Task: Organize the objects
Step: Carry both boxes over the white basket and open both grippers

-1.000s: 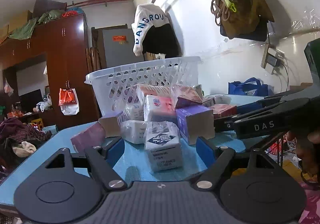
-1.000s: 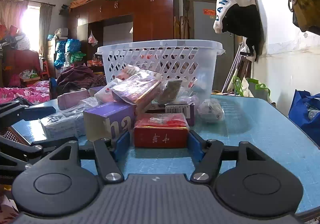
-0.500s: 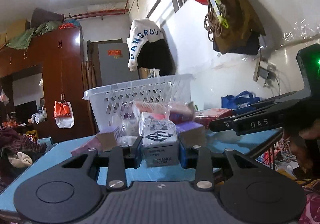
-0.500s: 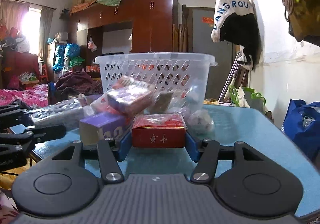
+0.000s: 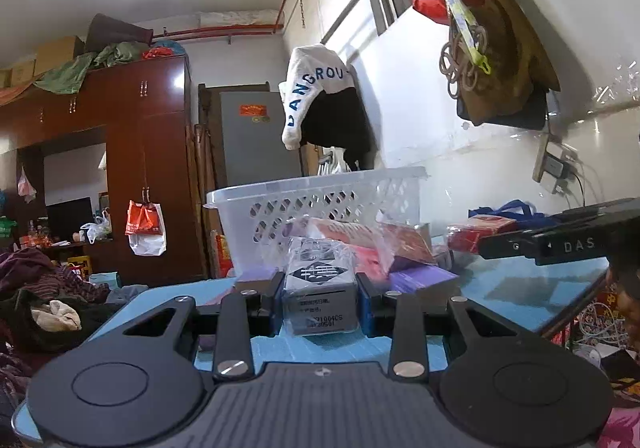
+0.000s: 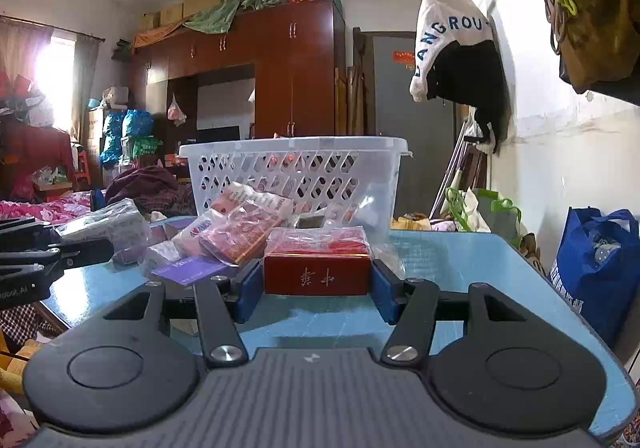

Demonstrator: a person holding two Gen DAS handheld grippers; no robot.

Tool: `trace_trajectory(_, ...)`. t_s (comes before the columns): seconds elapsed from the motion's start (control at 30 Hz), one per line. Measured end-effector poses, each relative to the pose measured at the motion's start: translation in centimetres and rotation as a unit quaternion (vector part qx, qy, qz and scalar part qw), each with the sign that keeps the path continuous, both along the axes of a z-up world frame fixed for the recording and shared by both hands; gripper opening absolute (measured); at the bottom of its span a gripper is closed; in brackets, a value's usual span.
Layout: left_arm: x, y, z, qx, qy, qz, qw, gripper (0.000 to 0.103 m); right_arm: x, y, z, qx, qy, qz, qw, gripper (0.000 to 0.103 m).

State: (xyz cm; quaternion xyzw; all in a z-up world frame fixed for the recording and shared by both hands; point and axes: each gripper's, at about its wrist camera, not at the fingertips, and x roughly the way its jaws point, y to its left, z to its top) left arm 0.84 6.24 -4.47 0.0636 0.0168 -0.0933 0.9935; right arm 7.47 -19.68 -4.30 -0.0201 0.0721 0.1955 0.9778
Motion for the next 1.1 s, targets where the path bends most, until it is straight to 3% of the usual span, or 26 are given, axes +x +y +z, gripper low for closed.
trace_trajectory(0.3,0.3,0.8,1.1,-0.015,-0.003,0.004,0.9999,0.039,-0.3,-0.2,0.8,0.008,-0.021,-0.004,1.000,0.060)
trace_trajectory(0.53,2.6,0.6,4.4,-0.041,-0.014,-0.010,0.9990,0.039,0.4,1.1,3.9,0.033,-0.059,0.012,0.998,0.060)
trace_trajectory(0.67,5.9,1.2,7.9,-0.068,-0.012,-0.009,0.9975,0.039,3.6,2.0,7.1,0.040,-0.050,0.005,0.998,0.060)
trace_trajectory(0.8,11.3,0.8,11.5,-0.066,0.012,0.004,0.9977,0.039,8.5,4.2,10.1,0.009,-0.047,0.001,0.999,0.060)
trace_trajectory(1.0,20.3,0.9,13.0,-0.075,0.092,0.031,0.9924,0.039,15.4,6.0,10.7,-0.014,0.005,-0.016,1.000,0.060)
trace_trajectory(1.03,21.1,1.0,12.8,-0.077,0.103,0.029,0.9913,0.042,15.9,6.2,10.5,-0.021,0.005,-0.017,1.000,0.060)
trace_trajectory(1.1,22.2,1.2,12.4,-0.073,0.116,0.032,0.9900,0.062,16.8,6.3,10.1,-0.027,0.022,-0.013,0.999,0.063)
